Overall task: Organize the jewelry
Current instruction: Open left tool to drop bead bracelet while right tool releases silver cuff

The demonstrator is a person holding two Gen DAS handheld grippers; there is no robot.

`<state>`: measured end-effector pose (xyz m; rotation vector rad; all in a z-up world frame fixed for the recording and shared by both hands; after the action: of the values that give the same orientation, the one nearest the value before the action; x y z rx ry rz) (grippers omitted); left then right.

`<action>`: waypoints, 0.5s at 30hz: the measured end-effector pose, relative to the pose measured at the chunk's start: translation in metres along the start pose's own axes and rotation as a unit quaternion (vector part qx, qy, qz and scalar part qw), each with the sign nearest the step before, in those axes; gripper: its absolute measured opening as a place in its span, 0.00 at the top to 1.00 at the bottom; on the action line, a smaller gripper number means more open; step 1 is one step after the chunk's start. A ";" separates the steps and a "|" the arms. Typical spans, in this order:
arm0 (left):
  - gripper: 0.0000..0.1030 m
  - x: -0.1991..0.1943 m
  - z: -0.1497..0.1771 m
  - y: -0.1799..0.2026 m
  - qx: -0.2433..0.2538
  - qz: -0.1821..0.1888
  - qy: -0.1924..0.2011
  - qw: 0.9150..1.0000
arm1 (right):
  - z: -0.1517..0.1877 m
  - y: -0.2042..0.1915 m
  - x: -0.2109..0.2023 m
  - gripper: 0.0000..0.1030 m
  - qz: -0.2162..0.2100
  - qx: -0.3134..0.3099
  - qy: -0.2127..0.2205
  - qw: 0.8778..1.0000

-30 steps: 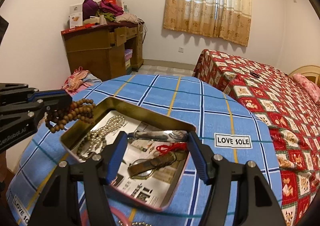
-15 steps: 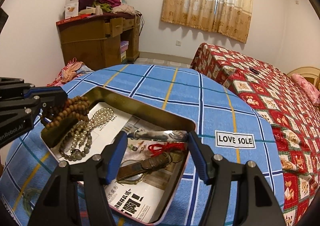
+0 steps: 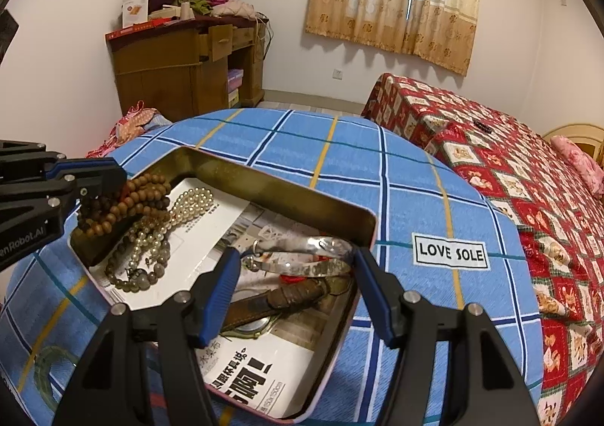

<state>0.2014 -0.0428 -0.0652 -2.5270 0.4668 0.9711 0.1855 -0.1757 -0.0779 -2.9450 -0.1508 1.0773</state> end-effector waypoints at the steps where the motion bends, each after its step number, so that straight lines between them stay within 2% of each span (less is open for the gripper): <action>1: 0.93 0.000 0.000 0.000 0.000 0.000 0.001 1.000 | 0.001 0.000 0.000 0.37 0.000 0.000 -0.001 1.000; 13: 0.91 0.003 0.002 0.002 0.005 -0.003 -0.008 1.000 | 0.004 -0.010 -0.001 0.37 -0.002 -0.010 -0.001 1.000; 15: 0.88 0.004 0.002 0.002 0.005 -0.003 -0.009 1.000 | 0.004 -0.010 -0.001 0.37 -0.002 -0.011 -0.001 1.000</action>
<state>0.2019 -0.0445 -0.0696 -2.5076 0.4573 0.9854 0.1812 -0.1661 -0.0806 -2.9619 -0.1687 1.0866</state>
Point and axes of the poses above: each gripper's, at about its wrist camera, not at the fingertips, and x roughly the way its jaws point, y to its right, z to its underside, the point moved 4 cm from there along x, roughly the way its jaws point, and after that the axes turned 11 degrees about x, right-handed, at the moved point
